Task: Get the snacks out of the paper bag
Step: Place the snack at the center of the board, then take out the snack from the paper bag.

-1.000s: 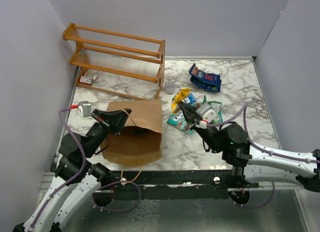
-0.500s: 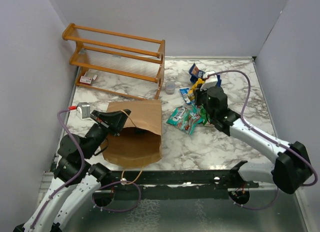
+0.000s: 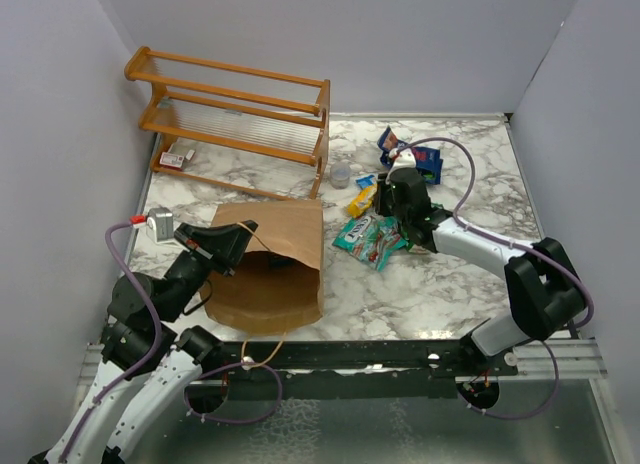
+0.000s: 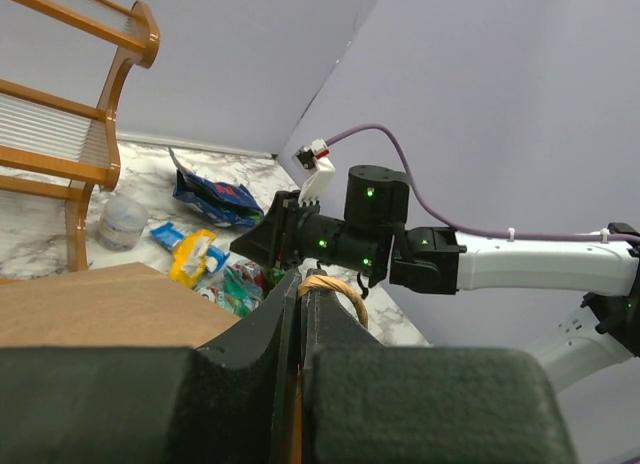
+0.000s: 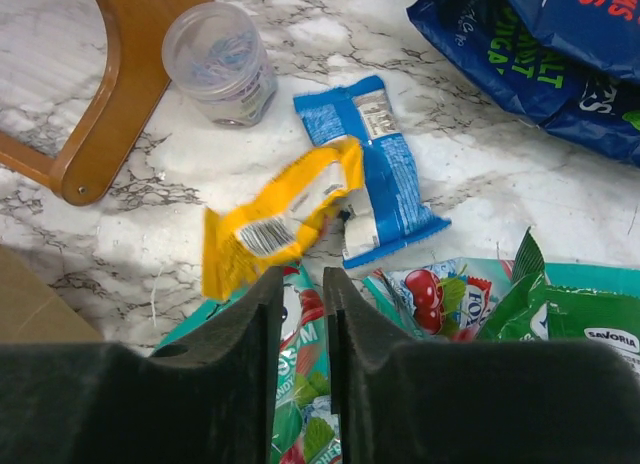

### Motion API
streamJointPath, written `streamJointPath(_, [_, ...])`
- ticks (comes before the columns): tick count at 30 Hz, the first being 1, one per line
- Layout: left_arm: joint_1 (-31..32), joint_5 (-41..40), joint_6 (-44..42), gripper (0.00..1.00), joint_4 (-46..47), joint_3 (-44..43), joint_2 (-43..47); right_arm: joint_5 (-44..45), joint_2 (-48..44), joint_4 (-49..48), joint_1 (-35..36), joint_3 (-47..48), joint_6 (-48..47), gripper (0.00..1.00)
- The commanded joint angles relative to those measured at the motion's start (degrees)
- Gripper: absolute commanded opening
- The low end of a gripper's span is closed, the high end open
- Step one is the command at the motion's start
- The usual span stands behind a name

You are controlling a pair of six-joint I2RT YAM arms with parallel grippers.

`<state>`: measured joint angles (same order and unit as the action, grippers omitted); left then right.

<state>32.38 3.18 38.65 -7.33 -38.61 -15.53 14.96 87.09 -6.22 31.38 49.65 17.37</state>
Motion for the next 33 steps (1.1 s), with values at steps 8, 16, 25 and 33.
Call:
streamJointPath(8, [-0.03, 0.16, -0.49, 0.00, 0.64, -0.78, 0.55, -11.84, -9.09, 3.50, -0.35, 1.19, -4.55, 0.35])
streamJointPath(16, [-0.03, 0.51, 0.10, 0.00, 2.33, 0.00, -0.49, -43.71, -21.15, -0.09, -0.35, -0.93, -10.22, 0.36])
streamJointPath(25, [-0.03, 1.24, 0.26, 0.00, 3.47, -0.19, -2.02, -68.49, -30.26, -9.64, 2.67, -3.31, -6.95, 0.38])
streamJointPath(33, [-0.04, 1.60, 1.32, 0.00, 5.75, 0.46, -2.63, -49.08, -24.86, 0.92, 28.34, 4.50, -19.73, 0.39])
